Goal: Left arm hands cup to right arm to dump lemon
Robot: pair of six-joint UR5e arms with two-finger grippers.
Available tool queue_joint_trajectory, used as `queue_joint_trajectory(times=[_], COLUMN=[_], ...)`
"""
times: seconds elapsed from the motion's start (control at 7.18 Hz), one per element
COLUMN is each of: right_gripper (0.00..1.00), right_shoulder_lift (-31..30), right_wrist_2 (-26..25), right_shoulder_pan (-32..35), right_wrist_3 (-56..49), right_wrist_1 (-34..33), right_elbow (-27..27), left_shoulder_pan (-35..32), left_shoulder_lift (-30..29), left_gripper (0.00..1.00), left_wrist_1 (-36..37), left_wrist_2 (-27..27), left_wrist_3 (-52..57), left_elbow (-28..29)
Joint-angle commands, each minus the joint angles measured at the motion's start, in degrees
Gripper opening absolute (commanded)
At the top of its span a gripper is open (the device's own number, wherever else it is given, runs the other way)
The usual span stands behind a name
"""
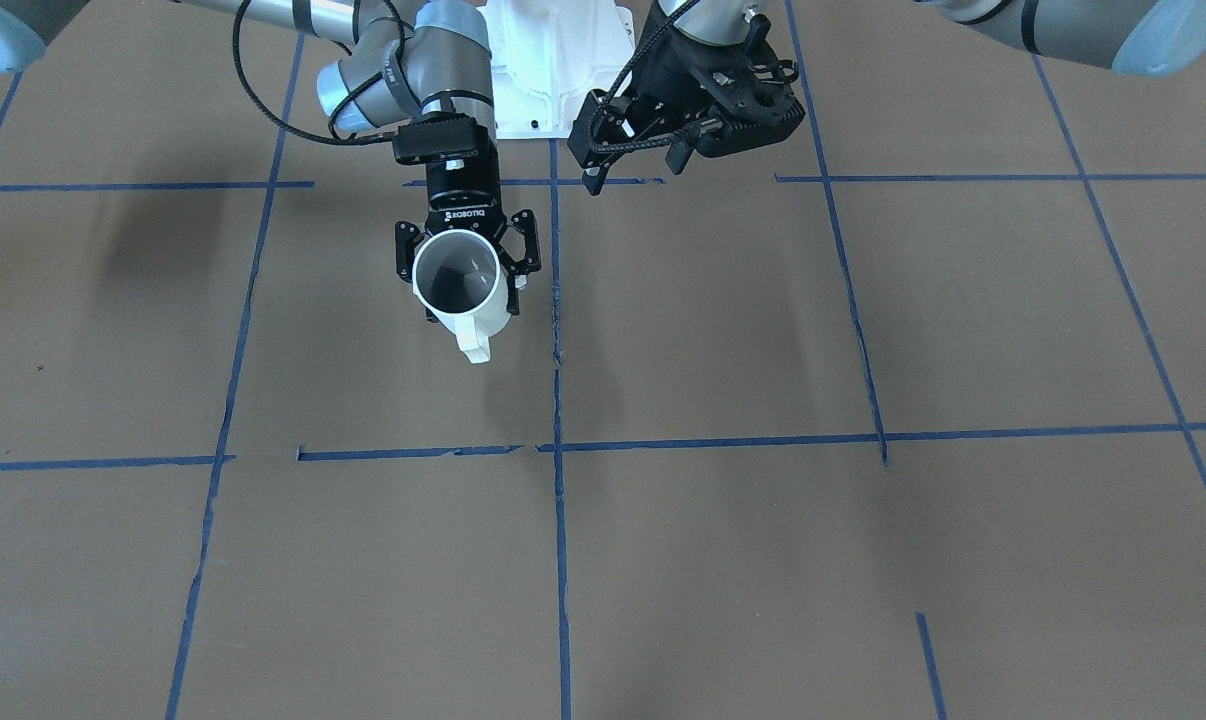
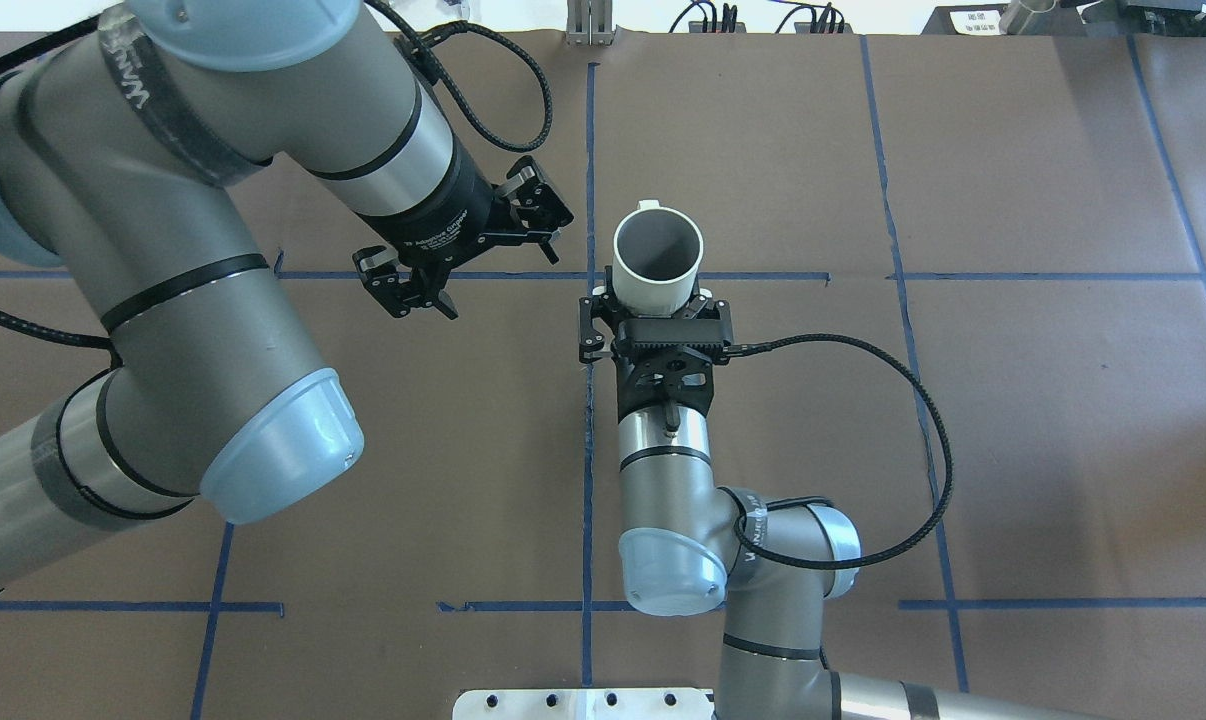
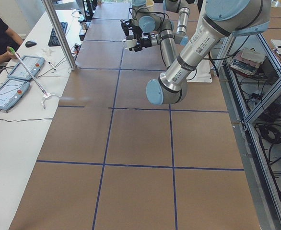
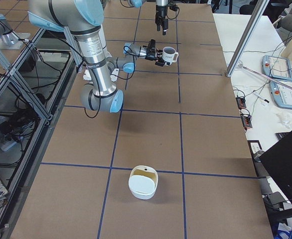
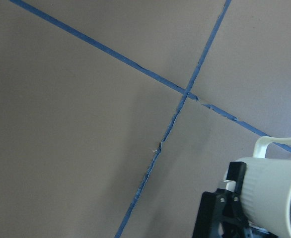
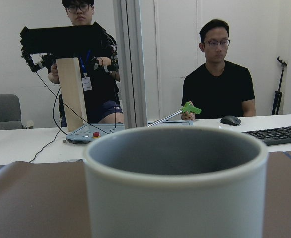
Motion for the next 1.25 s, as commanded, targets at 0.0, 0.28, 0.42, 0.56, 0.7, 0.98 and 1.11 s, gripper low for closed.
queue_joint_trajectory(times=[0.0, 0.28, 0.42, 0.56, 0.7, 0.98, 1.11], right_gripper=[0.20, 0.21, 0.22, 0.23, 0.24, 0.26, 0.26], right_shoulder_lift=[3.29, 3.48, 3.57, 3.65, 4.00, 4.89, 5.58], right_wrist_2=[-4.35, -5.85, -5.85, -5.85, -5.85, -5.42, -5.33], right_shoulder_pan=[-2.81, -3.78, -3.78, -3.61, -3.35, -2.21, -1.77], right_wrist_3=[-0.01, -0.80, -2.11, -2.64, -2.74, -3.70, -5.10], right_wrist_1=[-0.40, -1.36, -1.37, -1.20, -1.20, -1.11, -0.94], right_elbow=[-3.17, -3.17, -3.17, -3.09, -3.00, -3.00, -2.82], left_shoulder_pan=[0.00, 0.17, 0.17, 0.09, 0.17, 0.17, 0.26], left_shoulder_lift=[-6.79, -9.71, -9.46, -8.32, -7.88, -7.52, -7.35], left_gripper=[1.00, 1.00, 0.97, 0.92, 0.88, 0.86, 0.85], left_wrist_1=[1.79, 2.86, 3.12, 3.21, 3.29, 3.29, 3.29], left_wrist_2=[-0.15, -0.15, -0.32, -0.32, -0.32, -0.32, -0.32], left_wrist_3=[-0.16, -0.16, -0.16, -0.16, -0.16, -0.16, -0.16], left_elbow=[7.43, 12.54, 12.22, 11.34, 11.33, 11.33, 11.33])
